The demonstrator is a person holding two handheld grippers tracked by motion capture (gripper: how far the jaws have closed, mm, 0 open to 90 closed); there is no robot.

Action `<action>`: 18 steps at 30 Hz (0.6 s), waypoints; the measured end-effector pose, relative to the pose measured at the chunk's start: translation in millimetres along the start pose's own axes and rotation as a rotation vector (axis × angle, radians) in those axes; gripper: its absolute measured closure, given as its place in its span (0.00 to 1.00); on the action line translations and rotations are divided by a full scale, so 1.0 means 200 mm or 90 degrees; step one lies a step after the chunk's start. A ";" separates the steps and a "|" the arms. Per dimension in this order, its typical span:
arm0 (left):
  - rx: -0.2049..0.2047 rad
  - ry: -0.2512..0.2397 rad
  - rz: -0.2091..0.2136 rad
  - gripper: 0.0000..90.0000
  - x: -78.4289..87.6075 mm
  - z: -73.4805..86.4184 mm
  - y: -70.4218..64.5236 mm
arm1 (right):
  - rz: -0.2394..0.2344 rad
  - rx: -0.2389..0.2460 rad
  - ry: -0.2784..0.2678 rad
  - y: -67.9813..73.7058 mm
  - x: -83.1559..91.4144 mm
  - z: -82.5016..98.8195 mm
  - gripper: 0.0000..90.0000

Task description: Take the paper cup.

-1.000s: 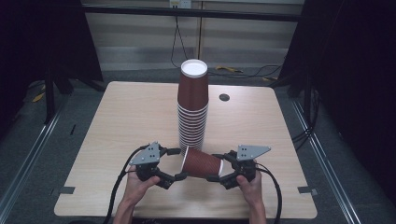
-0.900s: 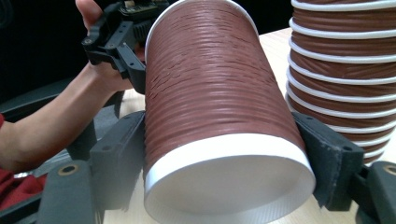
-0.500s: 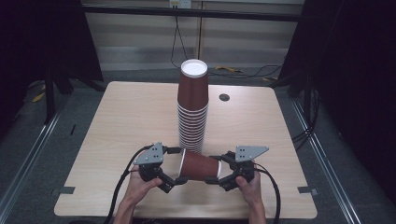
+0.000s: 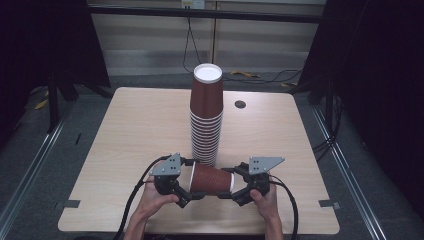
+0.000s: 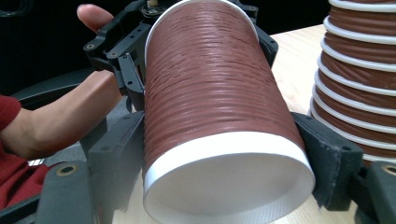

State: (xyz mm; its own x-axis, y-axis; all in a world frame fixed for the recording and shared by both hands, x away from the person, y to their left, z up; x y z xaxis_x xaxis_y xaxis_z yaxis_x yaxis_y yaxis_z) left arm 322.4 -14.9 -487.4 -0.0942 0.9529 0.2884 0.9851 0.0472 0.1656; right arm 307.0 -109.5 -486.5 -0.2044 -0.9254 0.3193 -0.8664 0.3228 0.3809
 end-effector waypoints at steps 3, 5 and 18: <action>-0.007 0.005 0.004 0.00 -0.01 0.00 -0.01 | 0.000 0.009 0.006 0.00 0.00 0.00 0.26; -0.004 0.000 0.004 0.00 -0.02 0.00 -0.01 | 0.000 0.010 0.006 0.00 0.00 0.00 0.26; -0.007 -0.002 0.008 0.04 0.01 -0.01 -0.01 | -0.016 0.004 0.008 0.00 -0.01 0.01 0.26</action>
State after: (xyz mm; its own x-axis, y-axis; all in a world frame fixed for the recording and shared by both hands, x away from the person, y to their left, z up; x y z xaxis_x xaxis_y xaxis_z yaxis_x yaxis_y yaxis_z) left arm 321.0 -14.2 -485.4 -0.0811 0.9542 0.2880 0.9844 0.0314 0.1729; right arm 307.0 -108.4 -488.6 -0.1766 -0.9307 0.3202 -0.8744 0.2977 0.3832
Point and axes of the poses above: each handheld gripper's, and its own axes: x roughly backward along the jaws, z roughly out of its underside, y roughly to its left, the point moved 10 cm from there along -x, roughly forward along the jaws, and after that the axes turned 13 degrees about -x, right-handed, at the moved point
